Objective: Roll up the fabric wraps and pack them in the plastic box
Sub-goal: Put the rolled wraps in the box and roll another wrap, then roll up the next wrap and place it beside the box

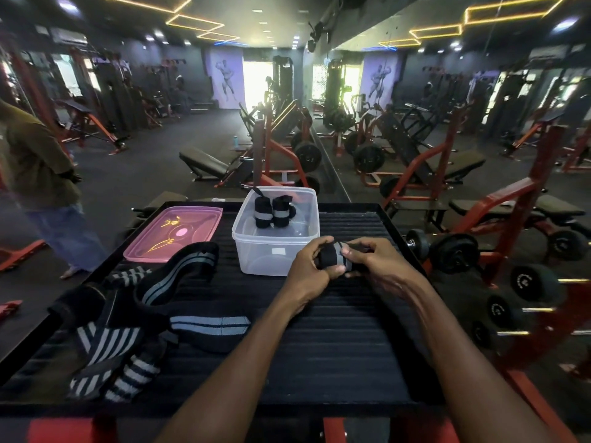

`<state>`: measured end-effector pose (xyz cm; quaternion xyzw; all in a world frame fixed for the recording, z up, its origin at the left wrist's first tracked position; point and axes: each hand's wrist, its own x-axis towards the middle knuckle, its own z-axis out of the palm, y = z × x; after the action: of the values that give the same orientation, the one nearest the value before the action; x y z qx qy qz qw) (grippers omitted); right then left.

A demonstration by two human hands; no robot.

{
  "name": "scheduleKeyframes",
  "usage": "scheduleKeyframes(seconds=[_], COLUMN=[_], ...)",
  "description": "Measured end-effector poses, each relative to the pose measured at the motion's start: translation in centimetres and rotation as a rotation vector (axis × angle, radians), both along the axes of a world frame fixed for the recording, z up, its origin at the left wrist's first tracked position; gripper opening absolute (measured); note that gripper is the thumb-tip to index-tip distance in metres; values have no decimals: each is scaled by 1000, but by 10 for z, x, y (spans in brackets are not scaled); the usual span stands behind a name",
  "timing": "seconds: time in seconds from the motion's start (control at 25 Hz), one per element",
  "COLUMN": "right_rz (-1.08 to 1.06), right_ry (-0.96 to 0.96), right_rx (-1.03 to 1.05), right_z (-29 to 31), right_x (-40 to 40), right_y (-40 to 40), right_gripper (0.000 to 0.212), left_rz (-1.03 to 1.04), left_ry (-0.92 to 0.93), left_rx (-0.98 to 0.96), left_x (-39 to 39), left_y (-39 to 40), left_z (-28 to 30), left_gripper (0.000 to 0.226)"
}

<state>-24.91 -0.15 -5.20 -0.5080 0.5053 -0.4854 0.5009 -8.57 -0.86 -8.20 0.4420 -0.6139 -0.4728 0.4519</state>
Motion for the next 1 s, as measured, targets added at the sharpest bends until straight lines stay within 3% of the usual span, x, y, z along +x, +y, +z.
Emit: scheduleKeyframes(seconds=[0.08, 0.16, 0.24, 0.36, 0.44, 0.56, 0.76, 1.0], right_rz=[-18, -34, -47, -62, -183, -245, -226, -240], right_ry=[127, 262, 273, 201, 406, 673, 762, 815], right_rx=[-85, -185, -218, -143, -146, -184, -177, -119], right_z=[0, 1, 3, 6, 5, 2, -12, -14], right_x=[2, 8, 16, 30, 35, 42, 60, 66], right_y=[3, 6, 9, 14, 16, 19, 18, 18], right_gripper=[15, 21, 29, 40, 49, 55, 66, 78], left_rz=[-16, 23, 97, 95, 72, 154, 192, 181], left_ry=[-148, -269, -252, -84, -127, -397, -516, -604], left_rx=[20, -12, -33, 37, 68, -22, -132, -98], left_x=[8, 15, 19, 19, 19, 29, 55, 93], left_y=[3, 7, 11, 18, 19, 21, 21, 21], left_z=[3, 8, 9, 5, 1, 7, 16, 14], left_gripper=[57, 50, 48, 44, 42, 41, 9, 10])
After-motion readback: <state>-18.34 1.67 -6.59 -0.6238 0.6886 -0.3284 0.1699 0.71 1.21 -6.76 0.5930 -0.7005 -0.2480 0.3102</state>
